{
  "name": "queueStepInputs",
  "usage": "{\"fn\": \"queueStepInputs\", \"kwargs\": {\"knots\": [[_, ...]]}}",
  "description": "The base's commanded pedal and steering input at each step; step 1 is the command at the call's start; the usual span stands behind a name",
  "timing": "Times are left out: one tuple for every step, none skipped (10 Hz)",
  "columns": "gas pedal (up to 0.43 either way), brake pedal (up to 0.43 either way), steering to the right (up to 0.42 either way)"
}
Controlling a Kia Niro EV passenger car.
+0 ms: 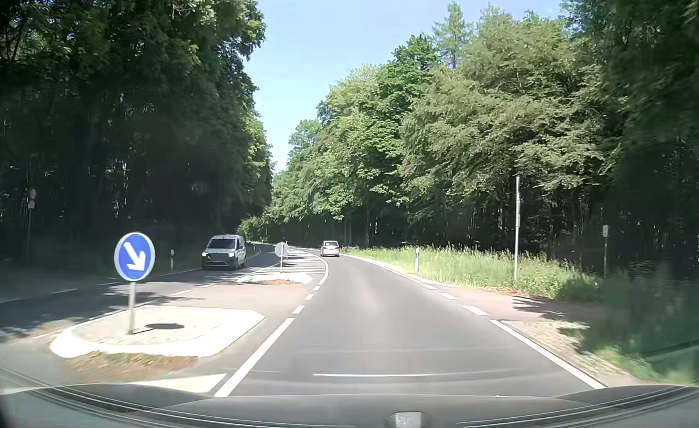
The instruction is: Follow the waypoints while adhering to traffic rules and regulations
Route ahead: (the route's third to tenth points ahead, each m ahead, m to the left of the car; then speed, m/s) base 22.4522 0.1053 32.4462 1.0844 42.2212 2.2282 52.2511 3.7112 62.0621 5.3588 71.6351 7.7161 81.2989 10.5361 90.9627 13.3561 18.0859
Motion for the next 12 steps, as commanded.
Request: {"fn": "queueStepInputs", "kwargs": {"knots": [[0.157,0.030,-0.015],[0.157,0.030,-0.015],[0.150,0.030,-0.015],[0.150,0.030,-0.015],[0.150,0.030,-0.015],[0.150,0.030,-0.015],[0.150,0.030,-0.015],[0.150,0.030,-0.015],[0.150,0.030,-0.016],[0.150,0.030,-0.016],[0.150,0.030,-0.016],[0.150,0.030,-0.016]]}}
